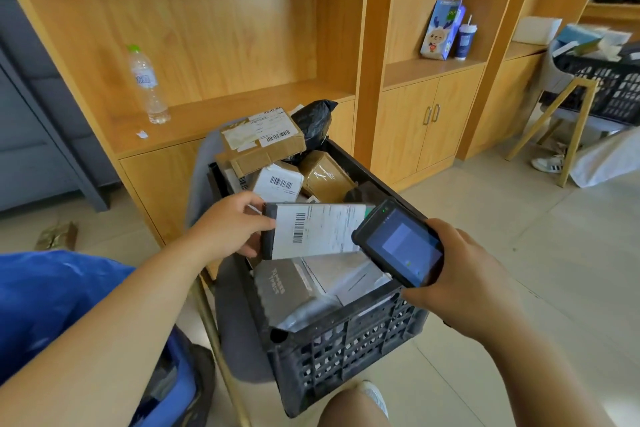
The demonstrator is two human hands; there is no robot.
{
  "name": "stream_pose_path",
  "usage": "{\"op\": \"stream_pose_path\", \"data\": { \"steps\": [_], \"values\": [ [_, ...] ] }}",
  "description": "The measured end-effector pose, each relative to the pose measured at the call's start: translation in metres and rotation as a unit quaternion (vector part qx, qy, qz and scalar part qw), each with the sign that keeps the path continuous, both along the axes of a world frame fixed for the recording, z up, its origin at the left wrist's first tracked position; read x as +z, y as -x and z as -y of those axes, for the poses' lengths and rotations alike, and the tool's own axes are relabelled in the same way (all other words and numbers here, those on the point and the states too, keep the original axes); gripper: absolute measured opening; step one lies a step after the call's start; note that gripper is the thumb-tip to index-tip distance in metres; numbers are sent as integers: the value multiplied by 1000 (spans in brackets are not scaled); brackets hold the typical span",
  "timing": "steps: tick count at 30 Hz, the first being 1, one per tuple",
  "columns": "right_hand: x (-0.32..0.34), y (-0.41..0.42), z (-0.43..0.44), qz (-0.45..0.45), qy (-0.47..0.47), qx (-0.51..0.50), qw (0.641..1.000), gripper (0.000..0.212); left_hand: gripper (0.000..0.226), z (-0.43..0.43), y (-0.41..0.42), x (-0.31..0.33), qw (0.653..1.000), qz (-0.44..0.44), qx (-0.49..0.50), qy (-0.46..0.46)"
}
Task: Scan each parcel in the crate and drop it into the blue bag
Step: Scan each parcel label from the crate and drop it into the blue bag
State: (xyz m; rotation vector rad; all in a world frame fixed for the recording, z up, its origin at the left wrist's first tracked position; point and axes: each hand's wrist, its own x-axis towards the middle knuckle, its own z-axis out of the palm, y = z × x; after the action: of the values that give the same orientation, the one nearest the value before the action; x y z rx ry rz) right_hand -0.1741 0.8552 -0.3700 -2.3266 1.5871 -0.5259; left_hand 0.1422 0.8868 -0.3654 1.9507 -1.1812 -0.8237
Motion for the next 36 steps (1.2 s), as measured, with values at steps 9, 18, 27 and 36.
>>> {"op": "stream_pose_path", "data": {
  "steps": [9,18,27,36],
  "values": [
    [11,-25,-19,-22,8,46,999,97,20,-42,-5,-25,973,-66,161,152],
    [18,-38,-29,-97,-1,91,991,93,20,-61,-2,-37,959,-80,181,205],
    [15,-45,-33,-86,13,92,992,97,19,-78,-3,-35,953,-90,178,228],
    [10,-107,-50,-41,43,179,982,95,15,-181,-48,-63,926,-145,237,257]
  ]
}}
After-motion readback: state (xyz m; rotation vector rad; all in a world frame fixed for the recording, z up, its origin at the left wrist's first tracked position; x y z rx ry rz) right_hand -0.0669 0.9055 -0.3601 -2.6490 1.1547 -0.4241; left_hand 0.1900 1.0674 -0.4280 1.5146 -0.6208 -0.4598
